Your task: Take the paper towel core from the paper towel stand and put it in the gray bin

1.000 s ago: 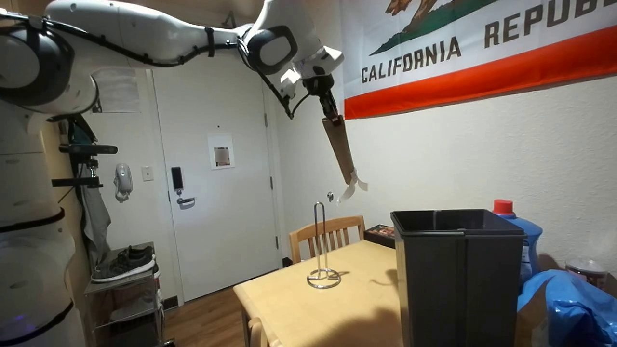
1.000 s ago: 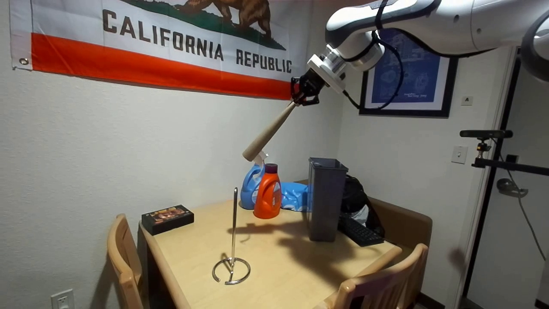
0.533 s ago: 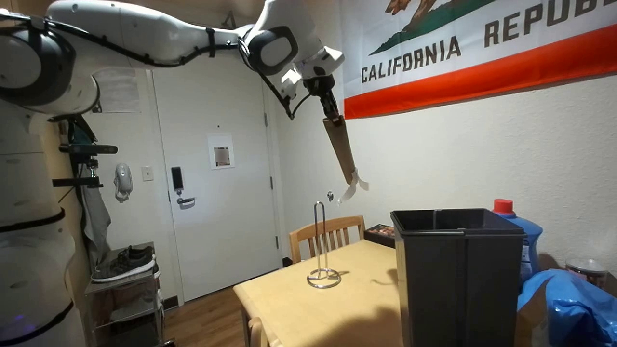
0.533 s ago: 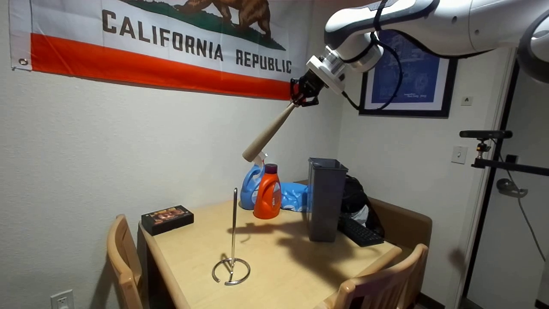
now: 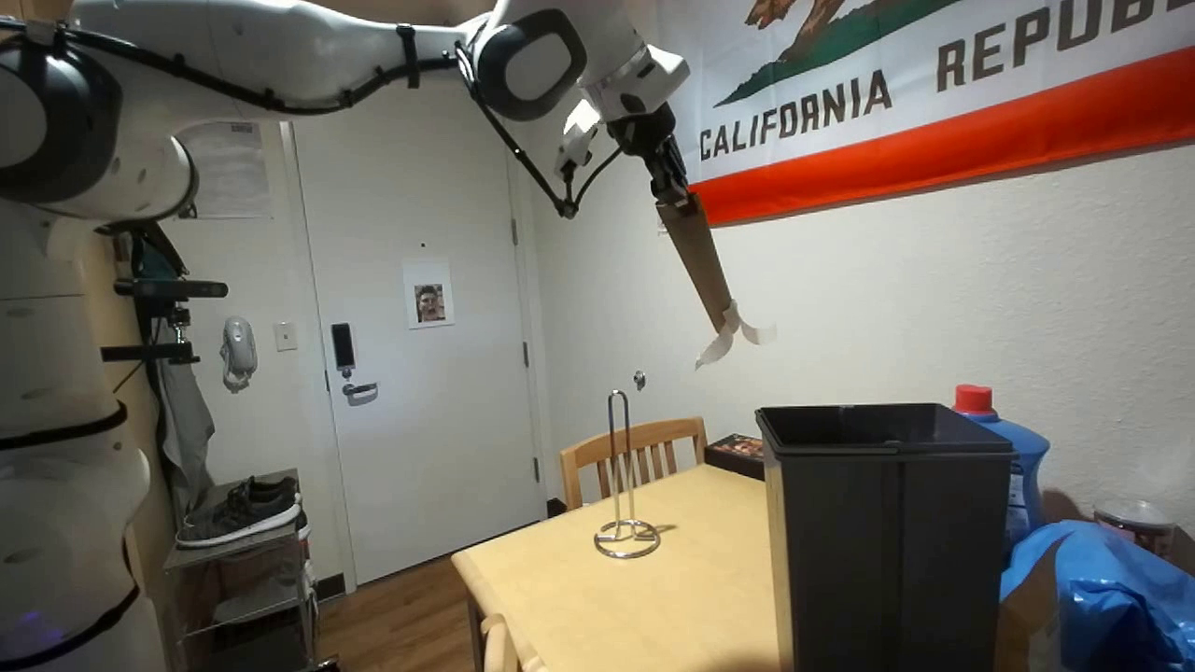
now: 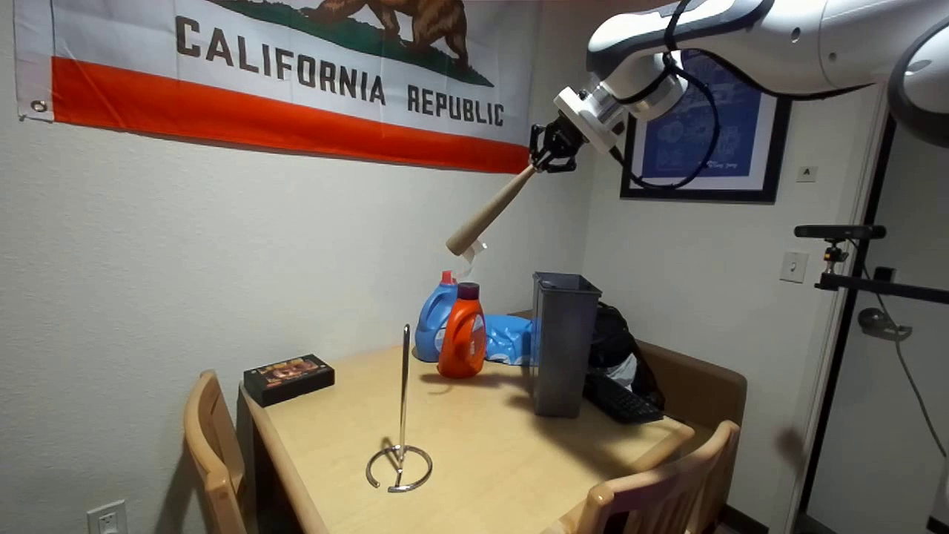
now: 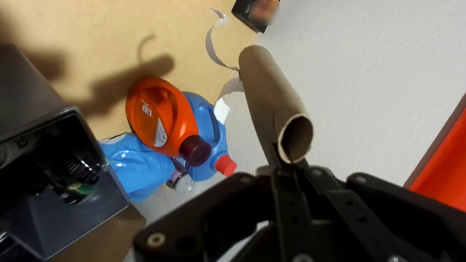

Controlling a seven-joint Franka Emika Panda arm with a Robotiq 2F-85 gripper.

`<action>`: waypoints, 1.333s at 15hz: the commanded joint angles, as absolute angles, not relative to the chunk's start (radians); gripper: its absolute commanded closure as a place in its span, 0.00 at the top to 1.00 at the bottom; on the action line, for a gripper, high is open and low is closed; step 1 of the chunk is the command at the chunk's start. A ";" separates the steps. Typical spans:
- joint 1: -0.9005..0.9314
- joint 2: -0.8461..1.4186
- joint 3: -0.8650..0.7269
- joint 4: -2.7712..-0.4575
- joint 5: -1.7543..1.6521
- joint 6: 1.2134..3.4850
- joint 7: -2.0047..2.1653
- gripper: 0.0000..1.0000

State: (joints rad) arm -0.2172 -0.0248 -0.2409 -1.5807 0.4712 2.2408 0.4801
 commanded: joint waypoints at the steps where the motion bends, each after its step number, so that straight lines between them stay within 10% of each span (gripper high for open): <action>1: -0.241 -0.054 -0.258 -1.592 0.480 2.254 0.527 0.01; 20: -0.346 -0.161 -0.357 -1.688 0.428 2.251 0.713 0.01</action>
